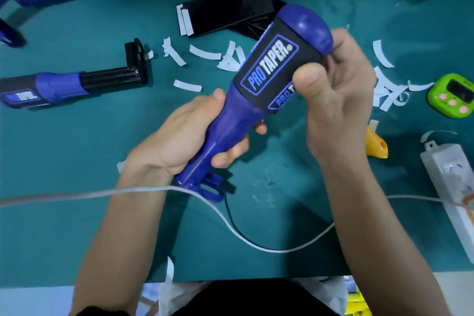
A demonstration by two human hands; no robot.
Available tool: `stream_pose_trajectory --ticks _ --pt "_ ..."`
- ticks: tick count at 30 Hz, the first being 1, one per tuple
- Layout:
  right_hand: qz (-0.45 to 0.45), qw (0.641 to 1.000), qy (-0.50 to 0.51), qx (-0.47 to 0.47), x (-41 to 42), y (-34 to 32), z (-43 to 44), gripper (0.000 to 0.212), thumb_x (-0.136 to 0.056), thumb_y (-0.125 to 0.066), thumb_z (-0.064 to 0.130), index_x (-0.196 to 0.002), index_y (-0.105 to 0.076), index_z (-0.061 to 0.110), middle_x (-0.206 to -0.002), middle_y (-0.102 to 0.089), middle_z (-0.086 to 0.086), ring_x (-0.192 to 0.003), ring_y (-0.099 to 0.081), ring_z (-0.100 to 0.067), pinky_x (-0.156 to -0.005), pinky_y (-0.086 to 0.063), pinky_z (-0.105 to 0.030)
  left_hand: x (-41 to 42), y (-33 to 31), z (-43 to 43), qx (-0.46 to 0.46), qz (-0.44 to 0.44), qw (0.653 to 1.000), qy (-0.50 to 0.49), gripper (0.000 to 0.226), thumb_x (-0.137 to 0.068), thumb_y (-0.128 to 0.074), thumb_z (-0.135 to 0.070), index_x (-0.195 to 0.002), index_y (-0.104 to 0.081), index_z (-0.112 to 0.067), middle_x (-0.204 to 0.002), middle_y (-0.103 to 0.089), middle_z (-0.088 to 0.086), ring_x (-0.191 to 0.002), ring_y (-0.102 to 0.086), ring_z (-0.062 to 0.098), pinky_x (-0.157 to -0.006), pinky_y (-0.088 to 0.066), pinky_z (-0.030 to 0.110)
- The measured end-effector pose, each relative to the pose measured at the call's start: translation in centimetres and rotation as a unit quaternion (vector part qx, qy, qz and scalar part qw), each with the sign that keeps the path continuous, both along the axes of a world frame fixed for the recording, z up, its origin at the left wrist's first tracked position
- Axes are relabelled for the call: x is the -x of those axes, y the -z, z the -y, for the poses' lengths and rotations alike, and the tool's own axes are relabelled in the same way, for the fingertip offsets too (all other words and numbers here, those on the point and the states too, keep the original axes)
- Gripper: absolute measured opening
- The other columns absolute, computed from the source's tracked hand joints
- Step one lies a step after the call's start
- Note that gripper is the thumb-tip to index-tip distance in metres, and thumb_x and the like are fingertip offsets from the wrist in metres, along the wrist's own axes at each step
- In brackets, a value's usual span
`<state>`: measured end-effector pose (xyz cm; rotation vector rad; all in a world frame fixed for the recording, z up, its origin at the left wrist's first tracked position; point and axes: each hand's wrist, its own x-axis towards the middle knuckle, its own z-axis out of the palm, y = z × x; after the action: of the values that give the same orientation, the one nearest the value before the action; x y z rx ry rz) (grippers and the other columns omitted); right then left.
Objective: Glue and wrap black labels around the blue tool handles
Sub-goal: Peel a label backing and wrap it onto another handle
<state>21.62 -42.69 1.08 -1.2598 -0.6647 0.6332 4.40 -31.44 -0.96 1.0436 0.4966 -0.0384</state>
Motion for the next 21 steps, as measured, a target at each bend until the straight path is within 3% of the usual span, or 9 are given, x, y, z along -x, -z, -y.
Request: stream_pose_trajectory --ticks 3,6,9,12,15,17,19,21 --pt "0.017 0.999 -0.043 0.014 -0.1 -1.1 -0.9 0.059 -0.087 -0.076 0.046 -0.118 -0.060 -0.002 -0.090 -0.063 0.016 -0.078 -0.057 0.001 -0.071 -0.045 -0.015 -1.2 1.0 0.5 0.189 0.021 0.979 0.070 0.069 -0.101 -0.041 -0.068 -0.097 -0.075 -0.009 -0.054 -0.056 0.004 -0.033 -0.041 0.007 -0.040 -0.039 0.017" --pt "0.020 0.997 -0.040 0.055 -0.3 -2.0 -1.6 0.035 -0.086 -0.075 0.027 -0.110 -0.069 0.003 -0.082 -0.065 0.011 -0.073 -0.057 -0.005 -0.067 -0.047 -0.022 -1.8 2.0 1.1 0.228 0.059 0.966 0.103 0.067 -0.095 -0.048 -0.070 -0.098 -0.076 -0.009 -0.056 -0.061 0.004 -0.034 -0.049 0.008 -0.041 -0.044 0.017" --pt "0.072 0.988 -0.041 0.133 -0.7 -3.1 -2.3 0.025 -0.083 -0.081 0.029 -0.101 -0.077 0.012 -0.078 -0.066 0.007 -0.071 -0.058 -0.007 -0.065 -0.048 -0.028 -2.2 2.9 1.7 0.141 0.025 0.990 -0.004 0.060 -0.105 -0.037 -0.053 -0.107 -0.076 -0.007 -0.079 -0.073 0.018 -0.059 -0.070 0.027 -0.060 -0.058 0.031" --pt "0.177 0.947 -0.084 0.254 -0.7 -4.0 -2.9 0.028 -0.069 -0.081 0.054 -0.091 -0.079 0.036 -0.076 -0.072 0.017 -0.072 -0.066 -0.001 -0.067 -0.051 -0.025 -1.8 3.3 1.0 0.042 0.059 0.989 -0.131 0.045 -0.101 -0.059 -0.045 -0.127 -0.067 -0.009 -0.116 -0.073 0.014 -0.103 -0.070 0.034 -0.086 -0.058 0.049" --pt "0.295 0.863 -0.119 0.392 0.3 -3.8 -3.6 0.043 -0.059 -0.074 0.073 -0.088 -0.074 0.040 -0.070 -0.068 0.016 -0.069 -0.062 -0.005 -0.063 -0.048 -0.024 -1.2 3.5 0.9 -0.090 0.065 0.990 -0.089 0.061 -0.086 -0.084 -0.026 -0.132 -0.055 0.003 -0.115 -0.073 0.003 -0.109 -0.068 0.024 -0.093 -0.056 0.039" --pt "0.329 0.832 -0.127 0.429 1.2 -3.0 -4.1 0.053 -0.065 -0.073 0.073 -0.105 -0.072 0.037 -0.076 -0.067 0.014 -0.074 -0.060 -0.009 -0.067 -0.044 -0.029 -1.1 3.8 1.4 -0.126 0.034 0.986 -0.104 0.050 -0.081 -0.081 -0.016 -0.122 -0.057 0.001 -0.107 -0.075 -0.004 -0.103 -0.069 0.016 -0.090 -0.055 0.030" --pt "0.289 0.853 -0.142 0.411 2.0 -2.0 -3.7 0.074 -0.076 -0.070 0.068 -0.142 -0.056 0.039 -0.087 -0.071 0.013 -0.089 -0.063 -0.016 -0.085 -0.049 -0.033 -0.9 4.0 1.8 -0.106 0.003 0.984 -0.145 0.051 -0.082 -0.076 -0.018 -0.122 -0.055 0.005 -0.103 -0.073 0.003 -0.098 -0.069 0.023 -0.084 -0.057 0.035" --pt "0.239 0.883 -0.115 0.388 2.4 -1.0 -1.9 0.092 -0.079 -0.070 0.065 -0.159 -0.031 0.041 -0.094 -0.074 0.010 -0.095 -0.066 -0.016 -0.095 -0.051 -0.039 -0.6 4.0 1.9 -0.060 -0.013 0.979 -0.192 0.068 -0.078 -0.081 -0.023 -0.129 -0.051 0.009 -0.105 -0.071 0.013 -0.097 -0.068 0.032 -0.086 -0.060 0.048"
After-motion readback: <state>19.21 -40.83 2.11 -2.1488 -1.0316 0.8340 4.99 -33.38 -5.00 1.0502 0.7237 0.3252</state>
